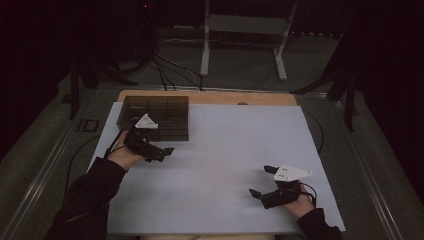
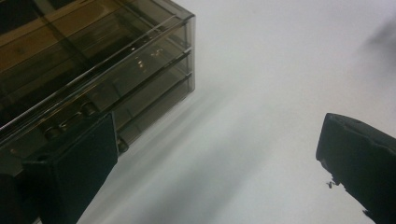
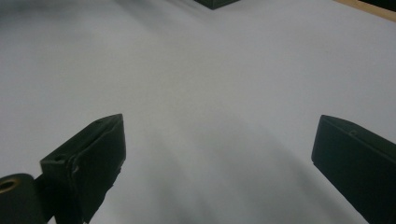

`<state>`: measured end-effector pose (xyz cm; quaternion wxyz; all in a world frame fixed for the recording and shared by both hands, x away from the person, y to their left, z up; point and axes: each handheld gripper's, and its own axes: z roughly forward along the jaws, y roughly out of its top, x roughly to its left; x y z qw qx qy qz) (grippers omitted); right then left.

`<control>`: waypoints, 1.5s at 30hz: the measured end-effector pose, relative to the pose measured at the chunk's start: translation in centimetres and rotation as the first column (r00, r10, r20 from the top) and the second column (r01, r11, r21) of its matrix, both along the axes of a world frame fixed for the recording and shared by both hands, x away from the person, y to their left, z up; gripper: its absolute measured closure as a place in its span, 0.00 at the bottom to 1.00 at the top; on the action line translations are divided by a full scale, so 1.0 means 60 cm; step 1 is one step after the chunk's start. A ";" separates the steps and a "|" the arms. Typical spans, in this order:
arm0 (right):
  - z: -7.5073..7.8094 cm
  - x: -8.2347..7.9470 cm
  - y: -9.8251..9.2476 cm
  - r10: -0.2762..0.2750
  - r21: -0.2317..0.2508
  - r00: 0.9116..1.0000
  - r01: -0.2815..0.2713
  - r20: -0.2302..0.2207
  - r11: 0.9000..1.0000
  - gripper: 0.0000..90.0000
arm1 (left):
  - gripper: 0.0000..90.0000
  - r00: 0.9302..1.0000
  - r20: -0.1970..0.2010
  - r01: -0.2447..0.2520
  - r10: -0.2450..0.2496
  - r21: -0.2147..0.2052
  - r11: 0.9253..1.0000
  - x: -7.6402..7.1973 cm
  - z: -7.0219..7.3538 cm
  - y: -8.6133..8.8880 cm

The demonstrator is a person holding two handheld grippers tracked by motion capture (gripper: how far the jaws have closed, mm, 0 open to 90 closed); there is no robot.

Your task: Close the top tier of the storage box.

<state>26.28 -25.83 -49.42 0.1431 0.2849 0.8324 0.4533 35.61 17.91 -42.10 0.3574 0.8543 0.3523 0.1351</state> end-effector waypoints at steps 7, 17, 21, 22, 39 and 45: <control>0.000 0.001 0.000 0.000 -0.001 1.000 0.000 0.000 1.000 0.03 | 0.00 0.999 0.029 0.019 -0.019 -0.011 1.000 -0.019 -0.007 -0.007; 0.000 0.000 0.001 0.000 -0.001 1.000 0.000 0.000 1.000 0.03 | 0.00 0.998 0.046 0.036 -0.035 -0.018 0.999 -0.047 -0.021 -0.010; -0.001 0.000 0.002 0.002 -0.004 1.000 -0.002 -0.001 1.000 0.03 | 0.00 0.998 0.043 0.041 -0.040 -0.029 0.999 -0.058 -0.027 -0.008; -0.001 0.000 0.002 0.003 -0.002 1.000 -0.003 -0.003 1.000 0.03 | 0.00 0.998 0.046 0.044 -0.043 -0.030 0.999 -0.062 -0.030 -0.005; -0.001 0.000 0.002 0.002 -0.001 1.000 -0.002 -0.003 1.000 0.03 | 0.00 0.998 0.037 0.055 -0.054 -0.045 0.997 -0.108 -0.069 0.008; 0.000 -0.001 0.002 0.000 -0.001 1.000 0.000 -0.002 1.000 0.03 | 0.00 0.997 0.040 0.066 -0.064 -0.047 0.997 -0.131 -0.085 0.010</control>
